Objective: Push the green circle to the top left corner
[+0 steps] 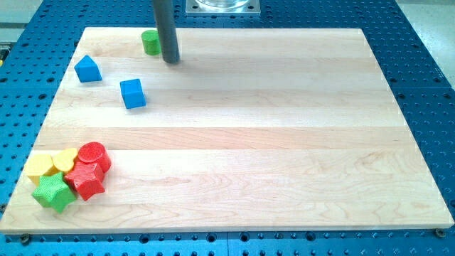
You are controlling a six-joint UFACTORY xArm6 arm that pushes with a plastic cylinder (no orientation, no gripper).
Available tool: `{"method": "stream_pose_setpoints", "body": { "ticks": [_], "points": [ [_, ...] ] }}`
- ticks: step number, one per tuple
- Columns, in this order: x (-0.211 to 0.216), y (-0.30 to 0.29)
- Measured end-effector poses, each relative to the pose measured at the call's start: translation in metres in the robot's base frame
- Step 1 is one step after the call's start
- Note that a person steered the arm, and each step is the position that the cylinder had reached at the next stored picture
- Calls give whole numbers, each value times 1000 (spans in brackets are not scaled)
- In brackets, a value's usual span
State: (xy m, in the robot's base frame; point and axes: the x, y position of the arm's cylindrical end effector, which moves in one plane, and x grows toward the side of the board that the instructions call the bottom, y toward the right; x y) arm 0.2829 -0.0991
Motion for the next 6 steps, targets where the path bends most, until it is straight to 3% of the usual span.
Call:
{"method": "stream_pose_setpoints", "body": {
  "ticks": [2, 4, 5, 6],
  "points": [
    [-15, -109],
    [-10, -33],
    [-27, -19],
    [-48, -63]
  ]
}}
